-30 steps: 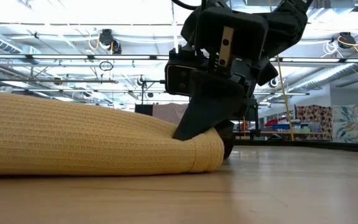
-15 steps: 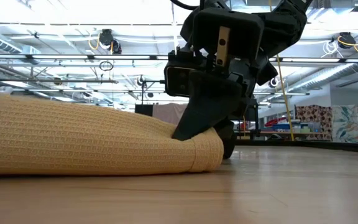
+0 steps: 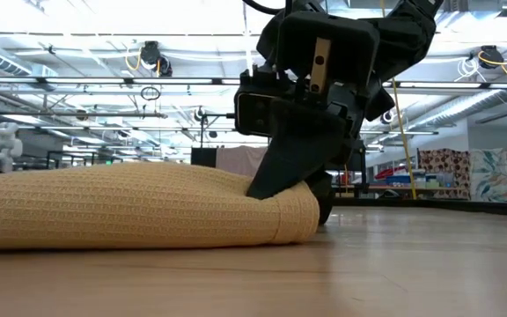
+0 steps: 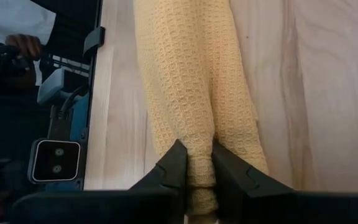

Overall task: Roll towel
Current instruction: Roll the yellow towel

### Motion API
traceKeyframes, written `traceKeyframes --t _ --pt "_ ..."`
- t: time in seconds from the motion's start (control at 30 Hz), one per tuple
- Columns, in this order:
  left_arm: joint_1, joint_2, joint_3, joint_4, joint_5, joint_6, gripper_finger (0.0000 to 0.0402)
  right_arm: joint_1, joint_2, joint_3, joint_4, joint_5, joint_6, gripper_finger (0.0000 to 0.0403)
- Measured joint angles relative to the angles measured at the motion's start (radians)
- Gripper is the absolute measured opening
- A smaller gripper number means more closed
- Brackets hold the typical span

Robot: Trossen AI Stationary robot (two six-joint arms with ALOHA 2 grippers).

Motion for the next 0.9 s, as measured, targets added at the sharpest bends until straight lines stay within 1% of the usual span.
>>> traceKeyframes --t 0.07,0.17,0.3,0.4,0.47,0.6,0.67,0.73,0.8,0.9 --pt "0.001 0.015 0.000 0.011 0.001 -0.006 0.0005 -0.001 -0.008 -0.001 0.003 0.007 -0.003 0.0054" --pt "0.003 0.027 0.000 0.021 0.003 -0.027 0.0005 -0.002 -0.039 -0.003 -0.013 0.061 -0.041 0.0082" --pt "-0.001 0.027 0.000 0.024 0.013 -0.051 0.0005 -0.002 -0.115 -0.005 -0.055 0.166 -0.144 0.0126" --pt "-0.001 0.027 0.000 0.029 0.017 -0.052 0.0005 0.006 -0.172 -0.005 -0.039 0.268 -0.241 0.0158" --pt "-0.001 0.027 0.000 0.029 0.018 -0.051 0.0005 0.021 -0.186 -0.003 0.004 0.316 -0.284 0.0176" --pt "-0.001 0.027 0.000 0.030 0.021 -0.052 0.0005 0.059 -0.174 -0.003 0.104 0.312 -0.363 0.0198" --pt "0.000 0.027 0.000 0.033 0.027 -0.052 0.0005 0.086 -0.149 -0.001 0.184 0.310 -0.421 0.0198" --pt "0.000 0.027 0.000 0.033 0.028 -0.053 0.0005 0.113 -0.114 -0.001 0.278 0.317 -0.481 0.0188" --pt "0.000 0.027 0.000 0.033 0.028 -0.053 0.0005 0.134 -0.075 -0.001 0.406 0.319 -0.525 0.0166" --pt "0.000 0.027 0.000 0.033 0.028 -0.053 0.0005 0.154 -0.016 -0.001 0.581 0.332 -0.571 0.0116"
